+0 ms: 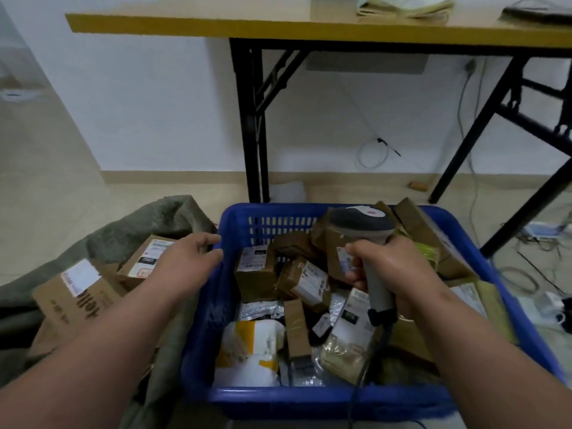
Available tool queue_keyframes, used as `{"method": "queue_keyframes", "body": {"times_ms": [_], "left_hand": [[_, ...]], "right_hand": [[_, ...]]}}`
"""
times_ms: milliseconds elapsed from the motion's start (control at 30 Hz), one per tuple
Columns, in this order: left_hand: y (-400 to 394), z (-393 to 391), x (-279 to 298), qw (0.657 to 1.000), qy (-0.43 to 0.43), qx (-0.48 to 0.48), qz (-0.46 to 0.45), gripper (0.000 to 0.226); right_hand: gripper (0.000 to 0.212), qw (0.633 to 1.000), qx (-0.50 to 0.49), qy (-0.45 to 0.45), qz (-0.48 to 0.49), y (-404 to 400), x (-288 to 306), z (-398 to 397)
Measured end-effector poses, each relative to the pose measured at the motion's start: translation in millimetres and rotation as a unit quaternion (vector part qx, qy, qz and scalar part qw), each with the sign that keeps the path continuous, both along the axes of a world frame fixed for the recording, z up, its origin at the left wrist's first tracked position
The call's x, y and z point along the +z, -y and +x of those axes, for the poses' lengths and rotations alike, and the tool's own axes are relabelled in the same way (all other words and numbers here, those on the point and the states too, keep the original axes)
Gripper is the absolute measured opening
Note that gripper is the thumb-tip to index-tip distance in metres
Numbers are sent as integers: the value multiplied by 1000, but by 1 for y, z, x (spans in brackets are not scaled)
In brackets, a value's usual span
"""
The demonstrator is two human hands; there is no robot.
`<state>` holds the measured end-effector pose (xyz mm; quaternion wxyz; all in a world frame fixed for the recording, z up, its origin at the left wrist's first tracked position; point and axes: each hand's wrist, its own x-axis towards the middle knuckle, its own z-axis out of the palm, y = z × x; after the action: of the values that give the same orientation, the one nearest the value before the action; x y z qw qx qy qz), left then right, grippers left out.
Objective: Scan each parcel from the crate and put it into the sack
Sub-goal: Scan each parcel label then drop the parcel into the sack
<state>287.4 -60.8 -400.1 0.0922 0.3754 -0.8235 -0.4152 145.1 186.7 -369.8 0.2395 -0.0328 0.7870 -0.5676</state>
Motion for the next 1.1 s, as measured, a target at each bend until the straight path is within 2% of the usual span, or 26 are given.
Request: {"method": "queue_keyframes", "body": {"times_ms": [133, 267, 400, 500, 567, 667, 833, 1000, 1100], "left_hand": [[-41, -41, -15, 998, -24, -12, 56, 30], [-76, -71, -34, 986, 2, -57, 155, 30], [-107, -92, -48, 965, 40, -108, 237, 32], [-127, -105, -53, 956, 51, -114, 267, 13], [-139, -112, -54, 950, 52, -121, 284, 15], [-147, -117, -55, 946, 59, -124, 293, 17], [-141, -114, -55, 950, 60, -124, 279, 20], [-126, -103, -48, 954, 83, -120, 263, 9], [-118, -95, -38, 954, 91, -117, 259, 19]], "right_hand": [[8, 990, -40, -88, 103, -30, -7, -26], [7, 973, -71, -159, 152, -56, -8, -51], [12, 972, -79, -131, 176, -75, -15, -74], [17, 973, -61, -94, 201, -81, -26, -80], [24, 971, -50, -83, 218, -83, -32, -82], [29, 966, -35, -99, 236, -82, -37, -84], [53, 957, -25, -126, 260, -78, -43, -87], [53, 947, -46, -172, 269, -74, -49, -85], [50, 940, -48, -199, 273, -74, -49, -80]]}}
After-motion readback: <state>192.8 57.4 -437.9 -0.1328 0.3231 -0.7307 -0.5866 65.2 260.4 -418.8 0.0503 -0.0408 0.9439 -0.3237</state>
